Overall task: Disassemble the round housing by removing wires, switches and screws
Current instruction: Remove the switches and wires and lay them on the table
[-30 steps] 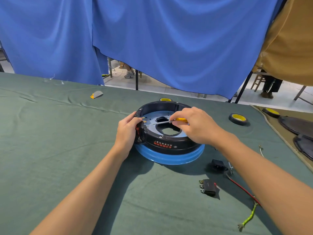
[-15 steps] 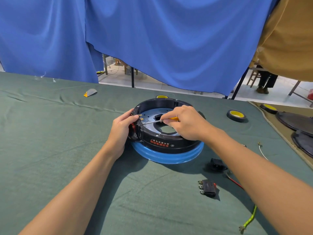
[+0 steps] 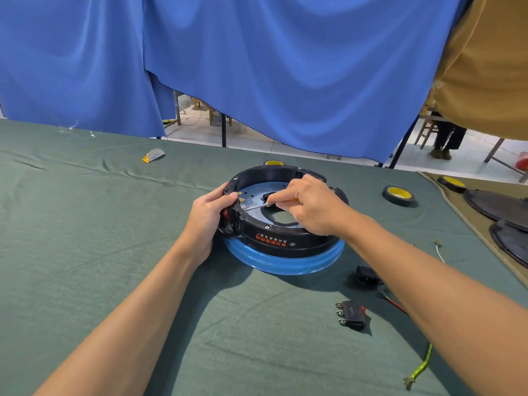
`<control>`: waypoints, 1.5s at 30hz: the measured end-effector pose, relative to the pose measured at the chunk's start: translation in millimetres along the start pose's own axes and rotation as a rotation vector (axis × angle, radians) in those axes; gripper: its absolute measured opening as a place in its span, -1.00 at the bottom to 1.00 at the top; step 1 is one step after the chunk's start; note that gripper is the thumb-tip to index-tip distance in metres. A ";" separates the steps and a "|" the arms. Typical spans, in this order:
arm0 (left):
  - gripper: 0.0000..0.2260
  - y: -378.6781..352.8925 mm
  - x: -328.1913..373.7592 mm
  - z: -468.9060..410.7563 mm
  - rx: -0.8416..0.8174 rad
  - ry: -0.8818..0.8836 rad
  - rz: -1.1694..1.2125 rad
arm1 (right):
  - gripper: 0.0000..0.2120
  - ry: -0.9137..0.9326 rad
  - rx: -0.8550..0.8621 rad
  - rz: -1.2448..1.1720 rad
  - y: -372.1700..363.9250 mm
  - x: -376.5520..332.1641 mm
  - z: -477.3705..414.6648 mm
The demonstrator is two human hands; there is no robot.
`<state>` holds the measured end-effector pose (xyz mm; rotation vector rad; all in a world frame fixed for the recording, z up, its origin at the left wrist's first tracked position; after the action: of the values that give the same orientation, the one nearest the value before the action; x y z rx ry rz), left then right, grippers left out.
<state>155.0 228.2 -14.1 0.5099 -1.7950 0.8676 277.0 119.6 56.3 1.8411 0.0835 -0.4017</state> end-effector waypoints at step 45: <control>-0.74 -4.6 49.4 59.3 -0.192 -0.390 -1.120 | -0.43 -0.748 0.443 -0.151 -6.3 7.8 95.3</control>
<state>102.9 183.0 20.8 1.4245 -1.5296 -0.1939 260.8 30.8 24.1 1.9965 -0.4110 -1.2687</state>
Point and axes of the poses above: each hand's wrist, its own z-axis away from the middle knuckle, its own y-axis out of the back of the hand, x = y × z, the point moved 8 cm from there along -z, towards the middle knuckle, and after that the axes turned 3 degrees about -y, right-handed, at the moved point
